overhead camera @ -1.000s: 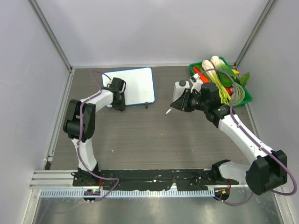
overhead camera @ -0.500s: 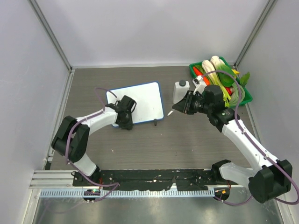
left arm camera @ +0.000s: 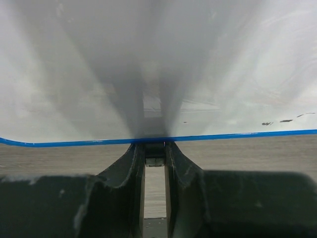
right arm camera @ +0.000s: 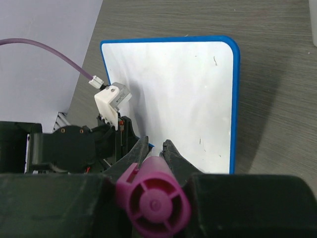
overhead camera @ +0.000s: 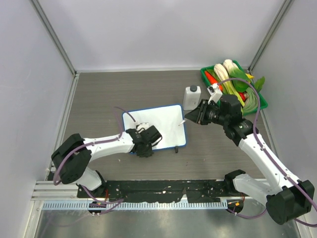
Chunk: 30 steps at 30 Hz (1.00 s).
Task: Write a sentence on the whiteboard
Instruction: Move the whiteboard stand to the center of the board.
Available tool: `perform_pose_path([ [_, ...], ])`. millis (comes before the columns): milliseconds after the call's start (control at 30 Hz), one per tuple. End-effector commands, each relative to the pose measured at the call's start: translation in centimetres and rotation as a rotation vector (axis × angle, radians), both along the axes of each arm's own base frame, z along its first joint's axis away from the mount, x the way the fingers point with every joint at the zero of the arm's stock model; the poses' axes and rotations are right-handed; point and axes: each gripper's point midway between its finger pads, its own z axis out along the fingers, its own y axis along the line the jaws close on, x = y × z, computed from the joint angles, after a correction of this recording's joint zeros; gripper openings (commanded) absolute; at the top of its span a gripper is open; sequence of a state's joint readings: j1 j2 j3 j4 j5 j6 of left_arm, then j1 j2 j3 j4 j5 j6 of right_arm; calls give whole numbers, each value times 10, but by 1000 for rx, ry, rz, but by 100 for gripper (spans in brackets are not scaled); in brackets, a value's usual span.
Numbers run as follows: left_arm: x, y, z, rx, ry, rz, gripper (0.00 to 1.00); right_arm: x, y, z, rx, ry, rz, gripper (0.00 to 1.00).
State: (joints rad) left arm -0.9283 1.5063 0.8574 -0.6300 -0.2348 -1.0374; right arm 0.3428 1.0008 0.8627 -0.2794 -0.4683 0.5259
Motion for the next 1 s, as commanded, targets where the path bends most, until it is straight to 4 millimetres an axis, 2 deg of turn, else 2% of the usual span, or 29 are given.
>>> perform_pose_path([
  [0,-13,-22,4,-20,-34,58,0,-2,-3,6,5,-24,-13,2],
  [233,-28,-47,-5,-12,-6,16,0,-3,-8,0,-15,-17,-32,1],
  [333,-30,-54,-5,-25,-2,-2,7,-4,-10,-3,-32,-14,-37,1],
  [500,-36,-68,-1,-77,4,-38,28,-4,-12,-3,-38,-18,-43,1],
  [533,-37,-70,0,-86,3,-45,34,-4,-11,-3,-36,-17,-40,1],
  [567,-38,-72,0,-91,6,-51,44,-4,-11,-3,-37,-18,-40,1],
  [633,-41,-76,1,-103,11,-73,51,-4,-11,-2,-35,-20,-40,1],
  [700,-46,-78,4,-106,9,-94,62,-5,-11,-1,-34,-23,-39,2],
  [800,-54,-78,10,-108,1,-111,73,-6,-13,0,-37,-26,-42,1],
  [967,-62,-71,31,-114,-52,-141,85,-11,-15,-1,-46,-22,-41,1],
])
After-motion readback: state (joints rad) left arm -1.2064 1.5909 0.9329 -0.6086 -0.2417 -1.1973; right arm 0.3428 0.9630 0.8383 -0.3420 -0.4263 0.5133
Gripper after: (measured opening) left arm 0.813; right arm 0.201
